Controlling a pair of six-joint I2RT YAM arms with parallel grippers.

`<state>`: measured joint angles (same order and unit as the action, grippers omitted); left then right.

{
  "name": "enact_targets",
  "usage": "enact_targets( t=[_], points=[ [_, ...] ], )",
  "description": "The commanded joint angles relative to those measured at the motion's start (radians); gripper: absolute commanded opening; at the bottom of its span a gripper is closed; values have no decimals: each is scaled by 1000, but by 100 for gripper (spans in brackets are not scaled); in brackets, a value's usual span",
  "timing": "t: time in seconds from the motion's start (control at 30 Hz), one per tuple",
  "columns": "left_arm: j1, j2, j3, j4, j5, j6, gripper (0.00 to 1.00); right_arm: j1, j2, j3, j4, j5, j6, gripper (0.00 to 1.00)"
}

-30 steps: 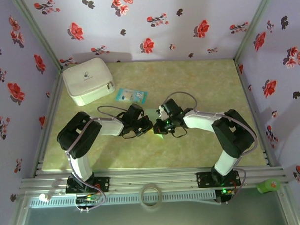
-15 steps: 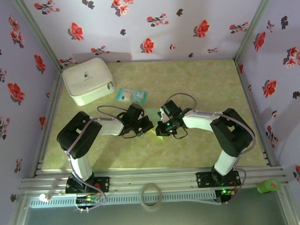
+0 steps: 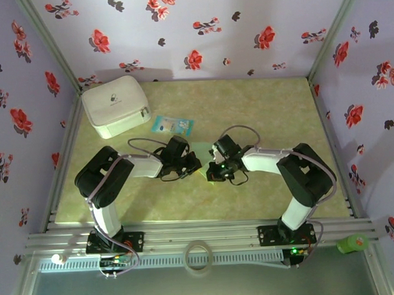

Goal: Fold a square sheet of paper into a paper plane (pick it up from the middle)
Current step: Third fold the triangle at the center of the table.

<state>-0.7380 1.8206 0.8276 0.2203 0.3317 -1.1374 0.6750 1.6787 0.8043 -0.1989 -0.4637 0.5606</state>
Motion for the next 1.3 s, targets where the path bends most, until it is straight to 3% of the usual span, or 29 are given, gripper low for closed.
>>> enact_targets(
  t=[0.0, 0.57, 0.63, 0.73, 0.83, 1.03, 1.27],
  points=[
    [-2, 45, -8, -85, -39, 30, 0, 1, -34, -47, -20, 8, 17, 6],
    [0, 51, -22, -75, -40, 14, 0, -31, -166, -122, -78, -18, 2, 7],
    [0, 47, -22, -79, -39, 17, 0, -42, -219, -101, -61, -65, 56, 7],
    [0, 42, -22, -79, -40, 16, 0, -43, -279, -109, 100, -101, 211, 7],
    [0, 42, -18, -76, -39, 14, 0, -43, -219, -79, 147, -147, 255, 6],
    [0, 43, -13, -82, -36, 22, 0, -43, -64, 9, 79, -85, 242, 5],
    [0, 48, -6, -83, -34, 23, 0, -43, 42, 55, 85, -115, 246, 8]
  ],
)
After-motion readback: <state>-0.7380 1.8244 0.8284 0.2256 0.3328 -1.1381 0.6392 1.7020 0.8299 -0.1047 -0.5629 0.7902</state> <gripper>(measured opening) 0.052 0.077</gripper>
